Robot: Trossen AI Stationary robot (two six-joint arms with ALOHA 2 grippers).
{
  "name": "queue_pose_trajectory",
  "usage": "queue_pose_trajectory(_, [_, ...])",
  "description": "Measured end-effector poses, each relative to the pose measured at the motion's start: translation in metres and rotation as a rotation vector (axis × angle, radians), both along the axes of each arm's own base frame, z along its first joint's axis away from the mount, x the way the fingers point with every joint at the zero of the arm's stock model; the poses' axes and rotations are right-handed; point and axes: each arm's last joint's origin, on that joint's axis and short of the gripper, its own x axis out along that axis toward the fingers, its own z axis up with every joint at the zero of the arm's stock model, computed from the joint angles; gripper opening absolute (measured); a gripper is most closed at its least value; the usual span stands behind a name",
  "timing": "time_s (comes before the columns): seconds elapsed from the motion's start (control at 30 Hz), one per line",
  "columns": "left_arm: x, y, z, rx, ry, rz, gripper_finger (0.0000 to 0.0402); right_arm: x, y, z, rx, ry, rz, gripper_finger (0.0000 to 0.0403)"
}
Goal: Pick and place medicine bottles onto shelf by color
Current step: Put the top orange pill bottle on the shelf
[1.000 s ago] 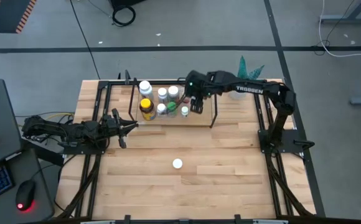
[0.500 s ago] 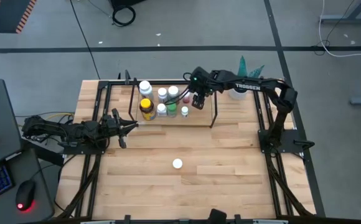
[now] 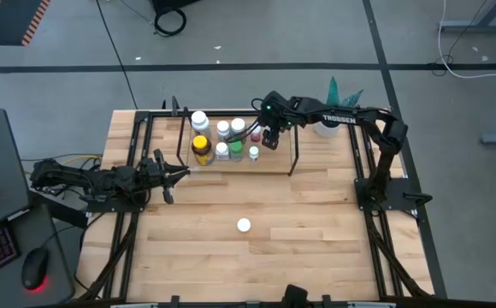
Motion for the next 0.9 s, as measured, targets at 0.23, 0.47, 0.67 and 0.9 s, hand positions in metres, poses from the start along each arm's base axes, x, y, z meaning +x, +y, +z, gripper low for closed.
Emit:
queue_pose_trajectory(0.23, [0.0, 0.0, 0.0, 0.0, 0.0, 0.0, 0.0056, 0.004, -0.004, -0.019, 0.038, 0.048, 0.017, 0.0234])
queue_pose_trajectory(0.47, [0.0, 0.0, 0.0, 0.0, 0.001, 0.0, 0.0064, 0.004, -0.004, -0.021, 0.041, 0.054, 0.002, 0.0234])
queue_pose_trajectory(0.67, [0.0, 0.0, 0.0, 0.0, 0.001, 0.0, 0.0057, 0.004, -0.005, -0.021, 0.043, 0.054, -0.004, 0.0258])
queue_pose_trajectory(0.9, [0.0, 0.0, 0.0, 0.0, 0.001, 0.0, 0.006, 0.003, -0.004, -0.021, 0.056, 0.063, -0.018, 0.0313])
